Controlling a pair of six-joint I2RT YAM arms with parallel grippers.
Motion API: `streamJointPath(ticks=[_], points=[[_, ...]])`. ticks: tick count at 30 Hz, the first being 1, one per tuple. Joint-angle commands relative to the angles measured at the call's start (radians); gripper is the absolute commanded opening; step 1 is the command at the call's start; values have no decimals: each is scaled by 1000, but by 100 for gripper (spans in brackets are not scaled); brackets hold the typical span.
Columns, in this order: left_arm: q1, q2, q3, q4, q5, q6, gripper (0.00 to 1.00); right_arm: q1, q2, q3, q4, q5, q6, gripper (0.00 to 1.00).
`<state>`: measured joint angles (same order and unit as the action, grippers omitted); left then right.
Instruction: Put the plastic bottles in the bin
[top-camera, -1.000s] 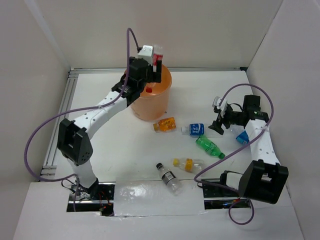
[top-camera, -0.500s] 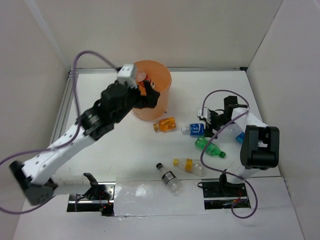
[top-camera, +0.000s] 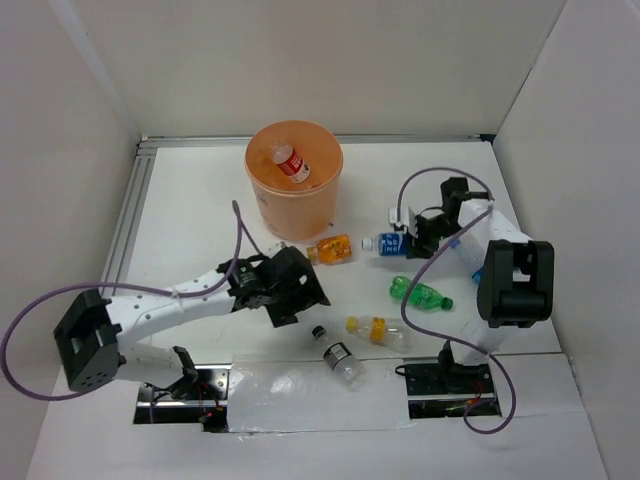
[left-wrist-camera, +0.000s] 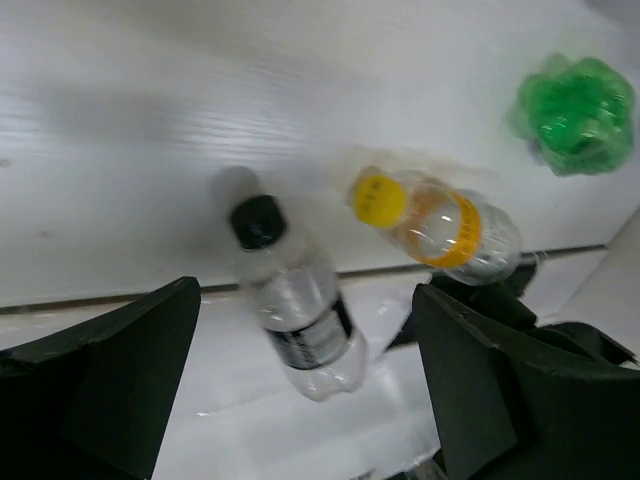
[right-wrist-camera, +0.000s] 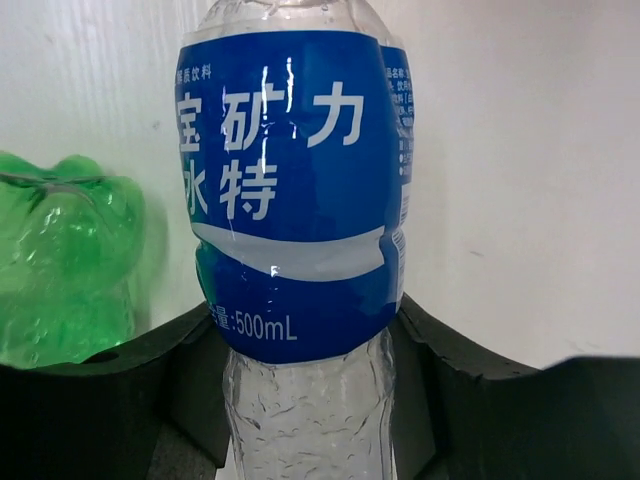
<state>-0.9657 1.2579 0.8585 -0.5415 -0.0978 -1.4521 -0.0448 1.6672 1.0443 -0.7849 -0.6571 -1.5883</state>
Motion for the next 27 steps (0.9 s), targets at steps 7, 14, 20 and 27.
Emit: streamJointPath(ticks=[7, 14, 20, 27], points=[[-51, 264, 278, -140, 167, -100, 100, 54, -147, 577, -32, -358, 446, 18], [-61, 316, 229, -121, 191, -67, 100, 360, 9, 875, 490, -311, 1001, 20], [-80, 351, 229, -112, 239, -36, 100, 520, 293, 1126, 542, -254, 1170, 48], [-80, 452, 253, -90, 326, 36, 100, 533, 301, 1018, 543, -193, 1225, 100]])
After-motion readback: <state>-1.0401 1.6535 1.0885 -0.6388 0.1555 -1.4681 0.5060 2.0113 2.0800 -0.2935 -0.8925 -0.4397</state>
